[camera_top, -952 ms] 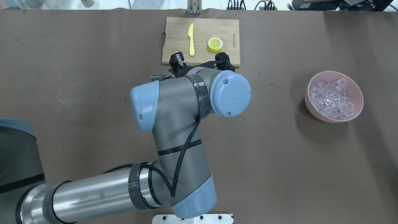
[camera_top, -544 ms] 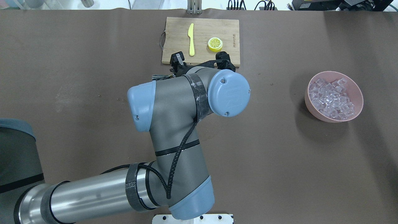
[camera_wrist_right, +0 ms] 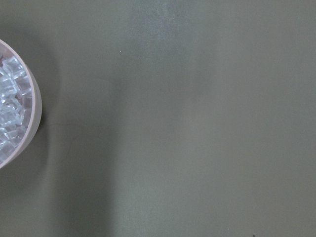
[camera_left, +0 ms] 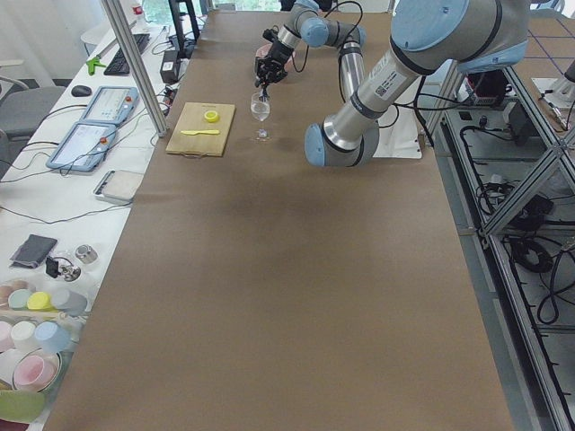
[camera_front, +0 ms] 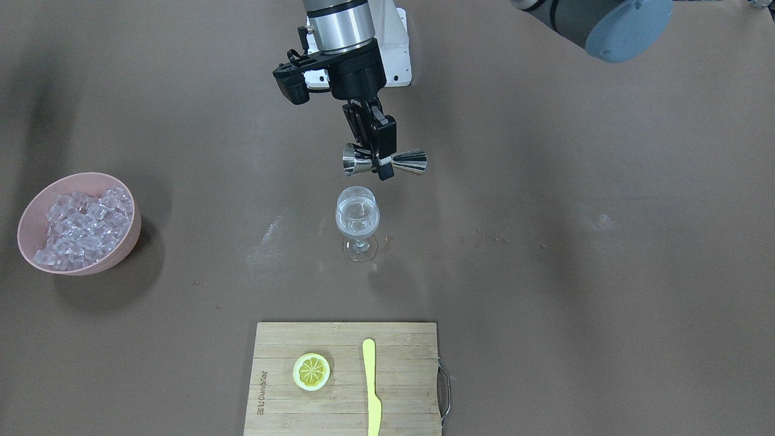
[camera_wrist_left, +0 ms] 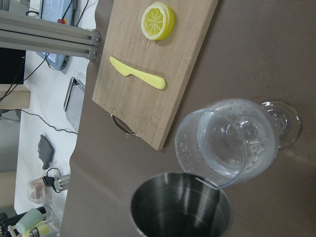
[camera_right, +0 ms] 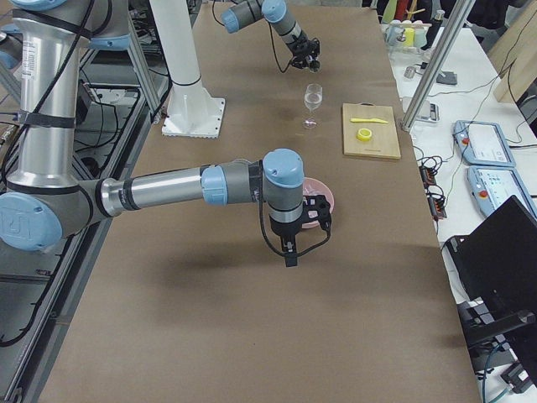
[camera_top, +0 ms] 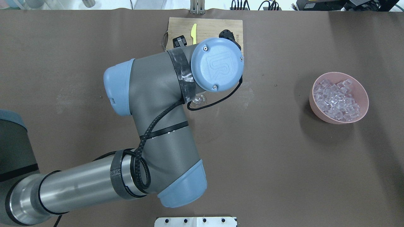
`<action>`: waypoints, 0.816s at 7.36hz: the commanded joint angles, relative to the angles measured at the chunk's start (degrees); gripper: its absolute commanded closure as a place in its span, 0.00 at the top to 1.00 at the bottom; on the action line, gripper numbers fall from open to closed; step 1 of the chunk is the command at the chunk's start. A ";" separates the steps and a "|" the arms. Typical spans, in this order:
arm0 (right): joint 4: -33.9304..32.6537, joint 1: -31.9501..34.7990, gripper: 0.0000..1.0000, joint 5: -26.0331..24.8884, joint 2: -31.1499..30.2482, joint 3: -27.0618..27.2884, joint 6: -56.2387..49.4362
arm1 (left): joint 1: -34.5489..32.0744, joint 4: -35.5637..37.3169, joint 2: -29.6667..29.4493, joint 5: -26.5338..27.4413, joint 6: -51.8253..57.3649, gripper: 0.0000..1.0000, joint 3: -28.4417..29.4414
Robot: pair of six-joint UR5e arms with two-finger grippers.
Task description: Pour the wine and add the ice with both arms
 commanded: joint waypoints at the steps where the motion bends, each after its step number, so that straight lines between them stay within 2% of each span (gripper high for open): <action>1: 0.00 0.00 1.00 0.55 0.01 -0.01 0.00 | -4.33 -5.49 2.83 -8.51 0.11 0.00 -3.30; 2: 0.00 0.00 1.00 0.55 0.01 -0.01 0.00 | -6.18 -10.13 6.50 -11.93 0.11 0.00 -5.58; 6: 0.00 0.00 1.00 0.55 -0.17 -0.01 0.00 | -14.52 -28.05 17.40 -24.15 -0.58 0.00 -6.66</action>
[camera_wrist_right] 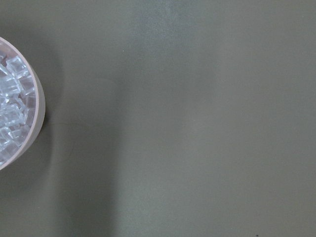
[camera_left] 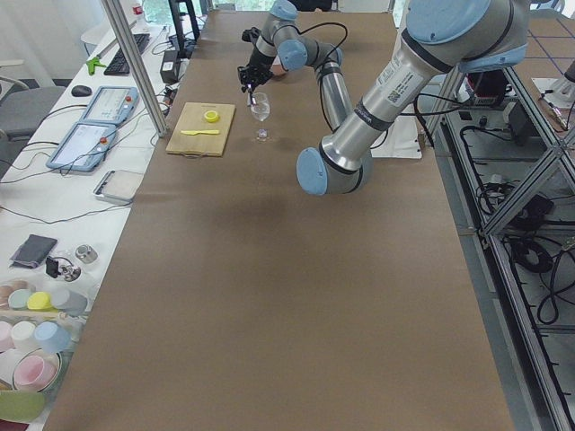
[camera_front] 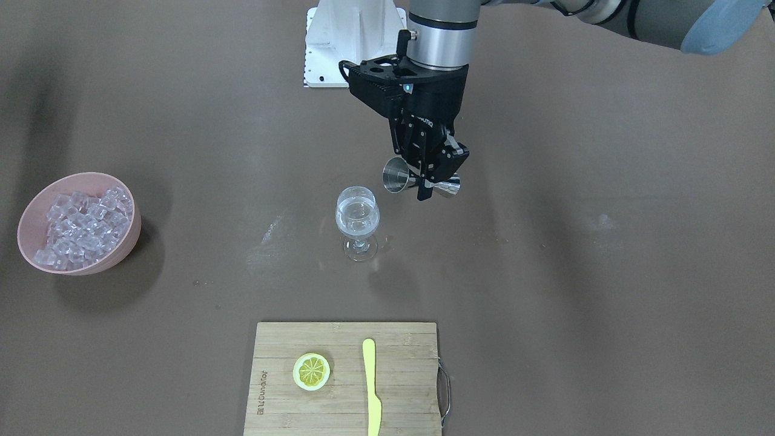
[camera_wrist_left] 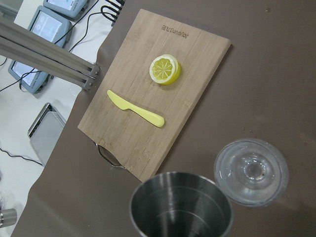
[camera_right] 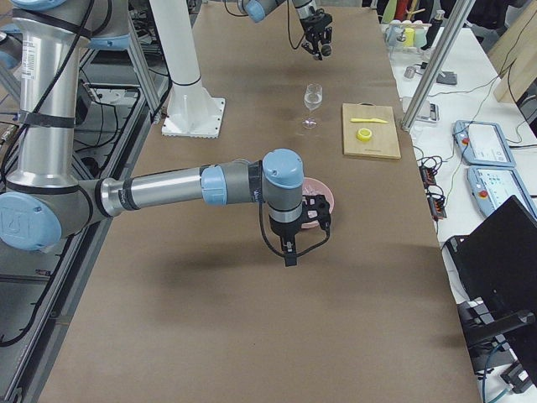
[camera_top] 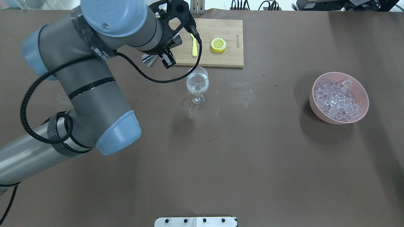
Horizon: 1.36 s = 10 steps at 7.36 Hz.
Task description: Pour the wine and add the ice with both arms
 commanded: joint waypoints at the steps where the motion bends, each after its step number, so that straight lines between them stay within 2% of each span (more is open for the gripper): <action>1: 0.00 0.00 1.00 0.00 -0.05 0.00 0.00 | -4.14 -9.41 7.42 -4.98 -3.69 0.00 -1.43; 3: 0.00 0.00 1.00 0.00 -0.22 0.00 0.00 | -5.21 -11.54 11.03 -5.00 -12.64 0.00 -3.19; 5: 0.00 0.00 1.00 0.00 -0.22 0.00 0.00 | -5.38 -20.02 18.92 -4.73 -28.15 0.00 -4.60; 6: 0.00 0.00 1.00 0.00 -0.22 0.00 0.00 | -5.38 -21.90 21.40 -2.47 -35.47 0.00 -4.70; 7: 0.00 0.00 1.00 0.18 -0.22 0.09 0.00 | -4.86 -22.36 23.51 5.90 -44.24 0.00 -5.22; 8: 0.00 0.00 1.00 0.35 -0.22 0.09 0.00 | -4.51 -26.36 26.58 8.60 -50.42 0.00 -4.61; 9: 0.00 0.00 1.00 0.35 -0.22 0.09 -0.09 | -4.51 -35.37 31.66 10.45 -57.36 0.00 -3.65; 10: 0.00 0.00 1.00 0.35 -0.13 0.09 -0.09 | -4.07 -42.77 34.15 16.91 -63.08 0.00 -0.77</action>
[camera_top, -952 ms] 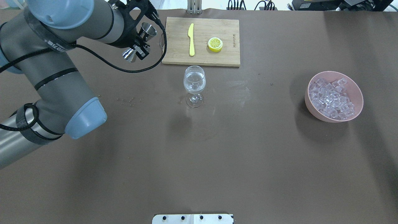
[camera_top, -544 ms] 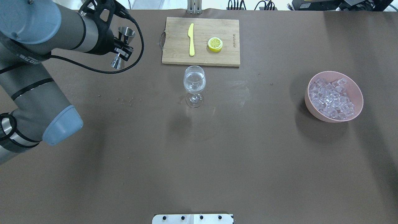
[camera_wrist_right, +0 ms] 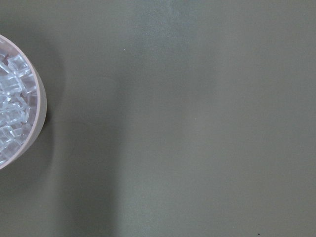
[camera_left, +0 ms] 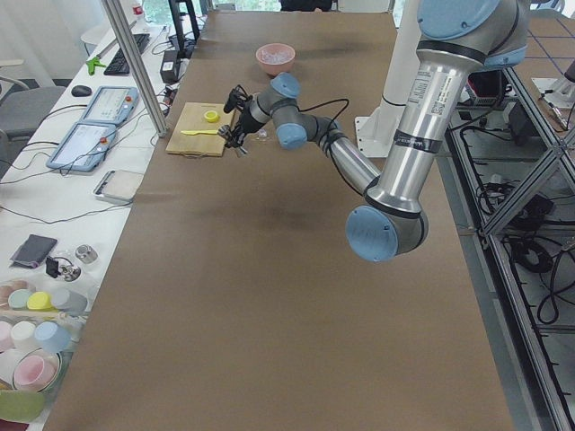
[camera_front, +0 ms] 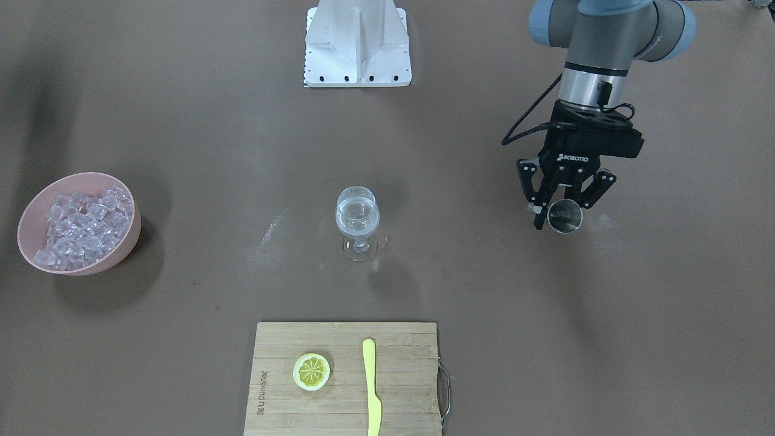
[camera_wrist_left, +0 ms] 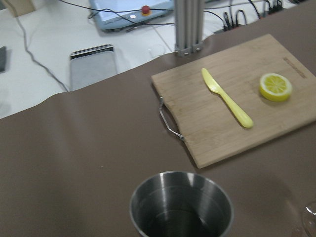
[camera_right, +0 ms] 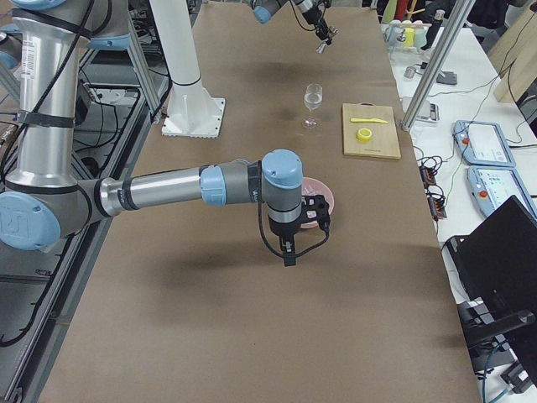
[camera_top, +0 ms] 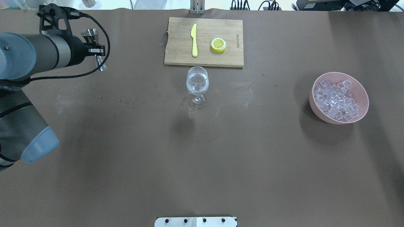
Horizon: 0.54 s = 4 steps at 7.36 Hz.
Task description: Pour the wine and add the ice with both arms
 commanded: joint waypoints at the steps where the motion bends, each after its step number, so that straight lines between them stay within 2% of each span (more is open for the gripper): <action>1: 0.00 0.00 1.00 0.03 0.07 0.01 -0.03 | 2.31 -9.93 5.05 13.68 -12.40 0.00 4.30; 2: 0.00 0.00 1.00 0.03 0.07 0.27 -0.03 | 6.50 -9.85 5.15 24.02 -16.80 0.00 5.02; 3: 0.00 0.00 1.00 0.03 0.25 0.10 -0.03 | 9.94 -9.59 5.76 31.52 -17.36 0.00 6.50; 4: 0.00 0.00 1.00 0.03 0.34 0.09 -0.03 | 10.84 -8.54 7.07 34.73 -17.28 0.00 8.00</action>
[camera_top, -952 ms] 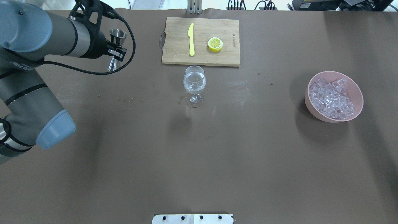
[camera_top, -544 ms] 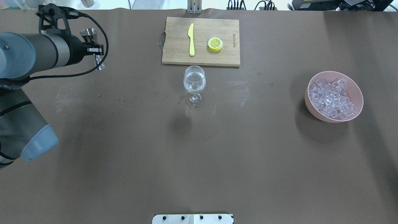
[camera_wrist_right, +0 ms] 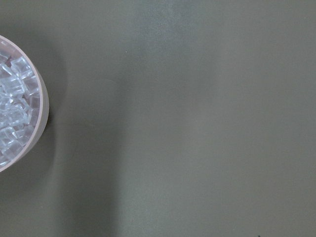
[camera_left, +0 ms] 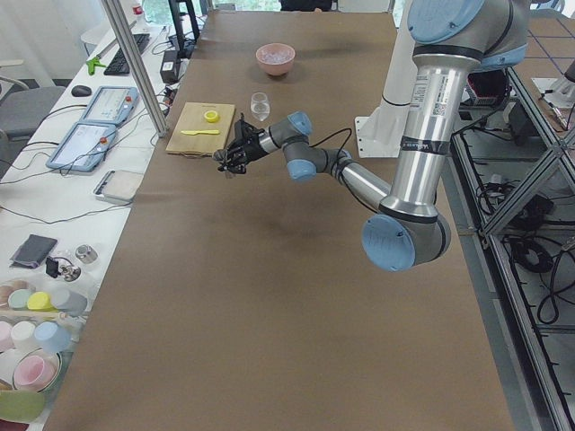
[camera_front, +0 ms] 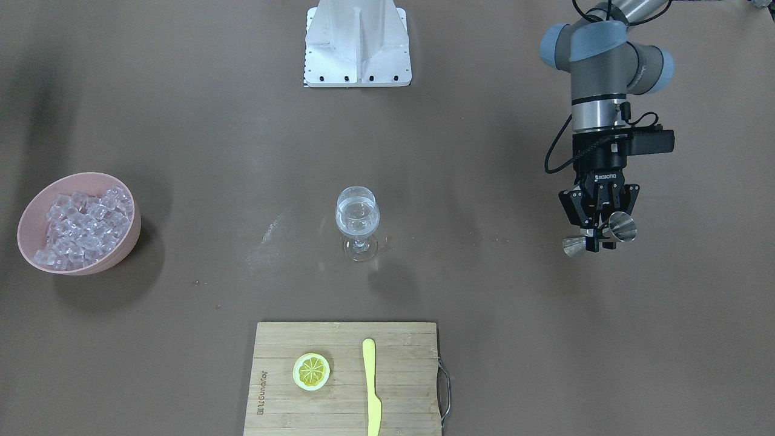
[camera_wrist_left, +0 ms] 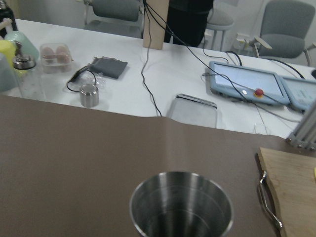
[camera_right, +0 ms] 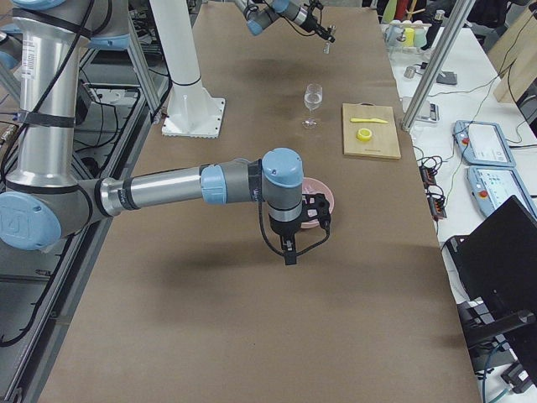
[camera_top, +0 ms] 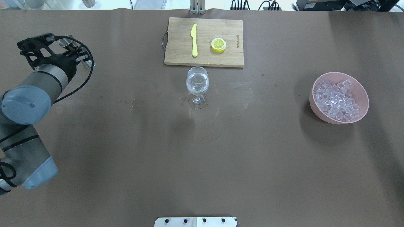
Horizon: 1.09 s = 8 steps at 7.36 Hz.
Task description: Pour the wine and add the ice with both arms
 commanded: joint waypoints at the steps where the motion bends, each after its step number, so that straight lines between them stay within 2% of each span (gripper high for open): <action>1: 0.00 0.00 1.00 0.00 0.30 -0.03 0.00 | 3.24 4.90 2.02 7.63 -0.66 0.00 2.44; 2: 0.00 0.00 1.00 0.00 0.39 -0.03 0.00 | 4.04 7.56 2.03 10.07 -0.57 0.00 3.66; 3: 0.00 0.00 1.00 0.00 0.48 -0.03 0.00 | 4.83 7.58 1.85 10.27 -0.92 0.00 5.76; 8: 0.00 0.00 1.00 0.00 0.31 0.32 0.00 | 5.01 4.09 -0.87 9.75 -2.84 0.00 10.69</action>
